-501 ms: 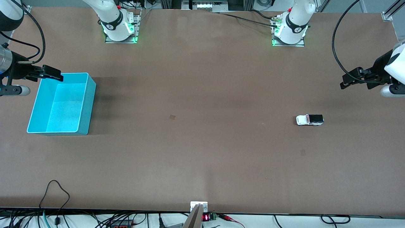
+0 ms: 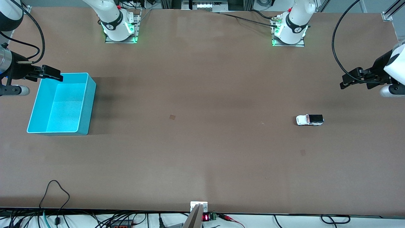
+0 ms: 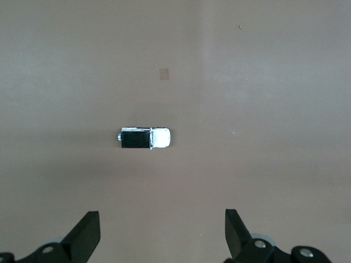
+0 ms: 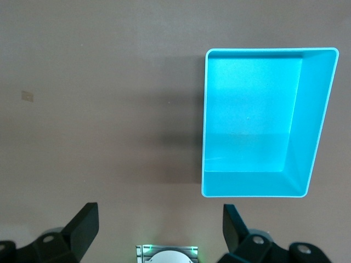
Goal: Wind and store white jeep toy
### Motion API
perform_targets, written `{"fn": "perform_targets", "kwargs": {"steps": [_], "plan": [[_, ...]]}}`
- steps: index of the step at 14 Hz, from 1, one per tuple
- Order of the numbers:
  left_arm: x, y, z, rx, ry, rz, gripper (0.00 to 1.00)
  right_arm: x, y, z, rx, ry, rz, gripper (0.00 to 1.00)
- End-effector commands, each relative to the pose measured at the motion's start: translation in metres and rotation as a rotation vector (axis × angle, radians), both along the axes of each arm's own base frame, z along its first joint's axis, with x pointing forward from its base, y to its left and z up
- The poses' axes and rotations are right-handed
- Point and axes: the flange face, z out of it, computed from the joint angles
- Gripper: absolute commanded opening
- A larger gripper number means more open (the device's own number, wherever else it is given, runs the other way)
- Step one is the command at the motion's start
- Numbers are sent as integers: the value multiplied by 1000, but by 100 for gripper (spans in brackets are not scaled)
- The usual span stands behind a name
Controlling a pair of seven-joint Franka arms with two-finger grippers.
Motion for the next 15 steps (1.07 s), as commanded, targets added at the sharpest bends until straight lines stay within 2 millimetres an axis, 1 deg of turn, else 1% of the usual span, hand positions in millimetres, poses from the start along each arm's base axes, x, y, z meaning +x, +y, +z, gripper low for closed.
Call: {"fn": "perform_targets", "kwargs": {"steps": [1, 2, 3, 6, 8, 10, 11, 12, 13, 15], "plan": [[0, -2, -12, 13, 28, 4, 100, -5, -2, 3, -11, -5, -1, 100], [2, -4, -18, 12, 39, 2, 100, -6, -4, 3, -11, -2, -4, 100], [3, -6, -20, 11, 42, -3, 100, -6, -4, 4, -9, -4, -6, 100], [11, -15, -39, 10, 76, -17, 100, -6, -4, 3, -8, -1, -1, 100], [13, -16, -43, 10, 79, -19, 100, -6, -12, 3, -8, 1, -14, 100], [20, -27, -67, 8, 112, -51, 100, -6, -18, 3, -7, 1, -23, 100], [22, -29, -82, 9, 122, -57, 100, -6, -15, 2, -5, 1, -18, 100], [22, -34, -93, 7, 128, -65, 100, -6, -20, 2, -1, 0, -23, 100], [23, -34, -104, 7, 127, -63, 100, -6, -17, 2, 4, 0, -17, 100], [23, -34, -121, 6, 119, -60, 100, -6, -13, 2, 6, -1, -10, 100]]}}
